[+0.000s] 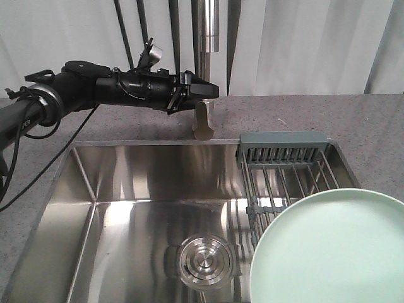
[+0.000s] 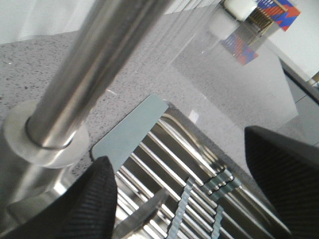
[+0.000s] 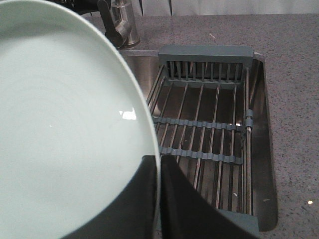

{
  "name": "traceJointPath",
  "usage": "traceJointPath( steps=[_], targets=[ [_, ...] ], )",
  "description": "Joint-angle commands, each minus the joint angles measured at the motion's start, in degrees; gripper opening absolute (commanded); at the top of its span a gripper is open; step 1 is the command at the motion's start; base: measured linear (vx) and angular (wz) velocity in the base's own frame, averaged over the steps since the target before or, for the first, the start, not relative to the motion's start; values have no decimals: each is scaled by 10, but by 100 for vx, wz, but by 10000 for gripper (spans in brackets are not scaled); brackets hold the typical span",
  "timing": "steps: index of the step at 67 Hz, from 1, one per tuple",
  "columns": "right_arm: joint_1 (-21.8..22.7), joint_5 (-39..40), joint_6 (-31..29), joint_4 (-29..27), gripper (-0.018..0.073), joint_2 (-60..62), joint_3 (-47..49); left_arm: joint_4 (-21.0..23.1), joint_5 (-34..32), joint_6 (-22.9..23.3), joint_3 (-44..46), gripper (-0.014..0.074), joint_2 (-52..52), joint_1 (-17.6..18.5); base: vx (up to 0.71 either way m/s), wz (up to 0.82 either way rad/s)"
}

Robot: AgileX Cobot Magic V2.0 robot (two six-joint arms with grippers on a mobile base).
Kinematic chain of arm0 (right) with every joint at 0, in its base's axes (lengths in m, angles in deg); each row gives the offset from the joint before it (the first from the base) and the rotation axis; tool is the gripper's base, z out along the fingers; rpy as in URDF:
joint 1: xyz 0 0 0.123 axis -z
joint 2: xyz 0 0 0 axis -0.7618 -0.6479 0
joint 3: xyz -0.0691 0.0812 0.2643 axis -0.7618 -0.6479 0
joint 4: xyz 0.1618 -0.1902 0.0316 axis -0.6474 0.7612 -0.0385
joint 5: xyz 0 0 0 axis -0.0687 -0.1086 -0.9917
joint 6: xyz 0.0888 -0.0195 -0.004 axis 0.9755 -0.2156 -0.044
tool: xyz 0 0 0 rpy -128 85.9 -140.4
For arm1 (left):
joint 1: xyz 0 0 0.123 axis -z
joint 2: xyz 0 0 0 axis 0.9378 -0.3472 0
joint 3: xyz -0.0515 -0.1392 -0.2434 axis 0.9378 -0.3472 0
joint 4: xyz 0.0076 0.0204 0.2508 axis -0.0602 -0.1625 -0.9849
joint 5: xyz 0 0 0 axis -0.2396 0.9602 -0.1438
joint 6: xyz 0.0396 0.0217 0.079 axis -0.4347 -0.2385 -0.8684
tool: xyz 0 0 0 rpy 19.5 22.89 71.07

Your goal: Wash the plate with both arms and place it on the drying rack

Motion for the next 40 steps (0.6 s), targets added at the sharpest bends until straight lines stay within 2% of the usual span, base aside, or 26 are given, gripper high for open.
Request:
traceJointPath(
  steps=[1,40],
  targets=[
    [3,41,-2,-7,-1,-6,14,58,4,3,19,515,31,3,0,0],
    [3,41,-2,-7,-1,-6,14,47,85,3,19,512,27,3,0,0]
  ],
)
